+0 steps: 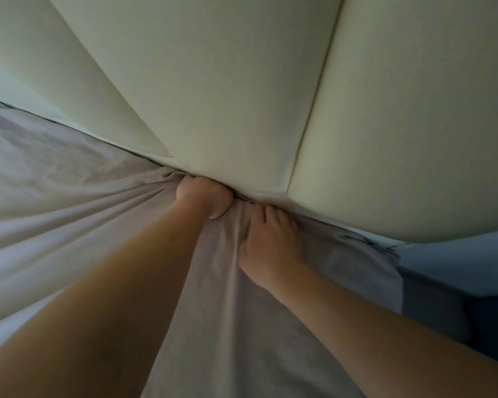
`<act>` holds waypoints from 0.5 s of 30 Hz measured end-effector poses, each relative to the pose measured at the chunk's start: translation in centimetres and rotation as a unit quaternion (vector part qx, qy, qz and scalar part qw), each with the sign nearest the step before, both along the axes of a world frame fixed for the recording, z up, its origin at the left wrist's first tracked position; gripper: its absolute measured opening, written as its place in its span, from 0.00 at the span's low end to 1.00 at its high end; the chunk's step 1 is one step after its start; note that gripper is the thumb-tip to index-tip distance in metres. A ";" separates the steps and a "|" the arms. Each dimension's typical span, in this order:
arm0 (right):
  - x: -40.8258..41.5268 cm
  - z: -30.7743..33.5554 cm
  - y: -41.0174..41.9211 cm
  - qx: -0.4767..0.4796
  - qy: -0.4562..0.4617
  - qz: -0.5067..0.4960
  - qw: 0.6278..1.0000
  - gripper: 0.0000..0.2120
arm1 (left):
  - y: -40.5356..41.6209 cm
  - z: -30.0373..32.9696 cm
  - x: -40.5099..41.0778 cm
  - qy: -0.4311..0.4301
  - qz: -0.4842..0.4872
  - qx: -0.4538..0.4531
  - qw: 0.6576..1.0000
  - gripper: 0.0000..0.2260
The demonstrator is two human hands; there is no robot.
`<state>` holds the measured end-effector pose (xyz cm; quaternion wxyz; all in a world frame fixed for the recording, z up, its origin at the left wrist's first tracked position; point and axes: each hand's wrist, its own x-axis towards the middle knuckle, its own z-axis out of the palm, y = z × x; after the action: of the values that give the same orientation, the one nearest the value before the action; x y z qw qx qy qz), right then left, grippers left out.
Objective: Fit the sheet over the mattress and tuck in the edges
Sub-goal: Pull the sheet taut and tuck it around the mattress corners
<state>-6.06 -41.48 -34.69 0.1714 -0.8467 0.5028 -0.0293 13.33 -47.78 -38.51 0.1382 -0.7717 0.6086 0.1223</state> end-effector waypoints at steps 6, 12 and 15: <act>-0.7 0.3 -2.4 0.068 0.080 0.040 0.994 0.33 | 6.0 2.8 -0.1 0.097 0.044 -0.300 0.948 0.13; 1.6 0.0 -6.2 0.244 0.056 0.010 0.968 0.32 | 6.5 2.7 -2.9 0.164 -0.162 -0.229 0.946 0.17; 1.0 -1.0 -4.7 0.180 0.055 0.033 0.982 0.28 | 5.2 2.6 -4.1 0.107 -0.101 -0.139 0.979 0.24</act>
<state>-5.09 -46.19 -35.69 0.2934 -0.8187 0.4802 0.1142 9.21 -42.62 -35.92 -0.0250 -0.7000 0.7060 0.1040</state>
